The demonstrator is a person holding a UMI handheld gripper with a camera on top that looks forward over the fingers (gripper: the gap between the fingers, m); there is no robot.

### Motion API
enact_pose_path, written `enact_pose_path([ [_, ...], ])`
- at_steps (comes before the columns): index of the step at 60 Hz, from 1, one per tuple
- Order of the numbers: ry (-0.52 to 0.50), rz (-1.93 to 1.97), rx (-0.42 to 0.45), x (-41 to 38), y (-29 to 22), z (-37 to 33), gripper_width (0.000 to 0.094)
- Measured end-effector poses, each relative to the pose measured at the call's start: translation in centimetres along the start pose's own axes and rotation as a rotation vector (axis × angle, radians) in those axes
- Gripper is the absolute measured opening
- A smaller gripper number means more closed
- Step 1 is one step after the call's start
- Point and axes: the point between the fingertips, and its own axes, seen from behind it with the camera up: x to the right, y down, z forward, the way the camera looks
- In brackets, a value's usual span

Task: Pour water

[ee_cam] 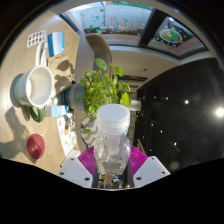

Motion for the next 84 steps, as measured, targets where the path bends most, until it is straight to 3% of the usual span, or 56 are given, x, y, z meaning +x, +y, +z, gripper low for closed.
enact_pose_path([
  [10,0.020,-0.337,0.054,-3.0,-6.1,0.6,0.0402],
  [19,-0.007,-0.507,-0.001,-5.4,-6.1,1.4,0.0404],
  [30,-0.038,-0.489,-0.003,-5.6,-5.9,1.4,0.0404],
  [49,-0.147,0.225,0.011,0.6,-3.3,-0.5,0.0408],
  [57,-0.270,0.642,-0.007,0.9,-1.0,-1.2,0.0410],
  [71,-0.512,1.224,-0.084,-6.5,1.8,-0.9,0.0408],
  [84,-0.623,1.366,-0.108,-14.9,1.6,0.0,0.0407],
])
